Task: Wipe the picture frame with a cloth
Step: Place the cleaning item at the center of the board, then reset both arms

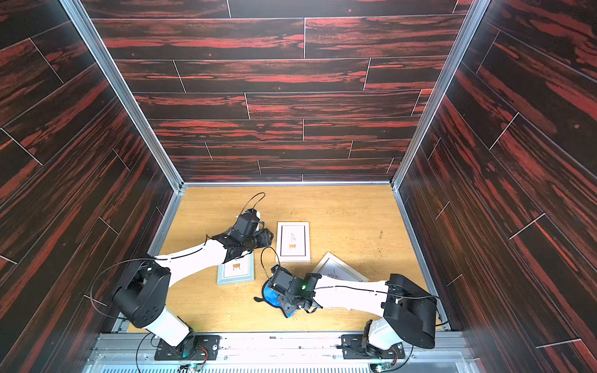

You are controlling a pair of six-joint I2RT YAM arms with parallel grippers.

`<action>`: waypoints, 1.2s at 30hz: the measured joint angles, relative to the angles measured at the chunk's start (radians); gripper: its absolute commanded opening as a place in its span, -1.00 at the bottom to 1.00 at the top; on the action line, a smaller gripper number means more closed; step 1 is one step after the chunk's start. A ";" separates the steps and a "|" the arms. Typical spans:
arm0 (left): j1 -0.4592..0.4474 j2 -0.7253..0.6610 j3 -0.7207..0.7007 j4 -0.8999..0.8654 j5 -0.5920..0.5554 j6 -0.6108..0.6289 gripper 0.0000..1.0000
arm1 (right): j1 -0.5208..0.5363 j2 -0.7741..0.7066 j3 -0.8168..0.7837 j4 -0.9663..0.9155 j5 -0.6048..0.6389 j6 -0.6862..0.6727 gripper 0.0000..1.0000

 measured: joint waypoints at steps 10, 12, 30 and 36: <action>0.065 -0.112 -0.079 -0.031 -0.033 0.022 0.15 | 0.002 -0.124 -0.008 -0.020 0.017 -0.048 0.96; 0.075 -0.139 -0.090 -0.035 -0.048 0.028 0.19 | 0.002 -0.164 -0.008 -0.027 0.028 -0.055 0.96; 0.235 -0.319 -0.227 0.128 -0.625 0.363 1.00 | -0.804 -0.128 0.125 0.257 0.413 -0.072 0.96; 0.335 -0.172 -0.258 0.289 -0.750 0.511 1.00 | -0.904 0.014 0.002 0.465 0.534 -0.101 0.96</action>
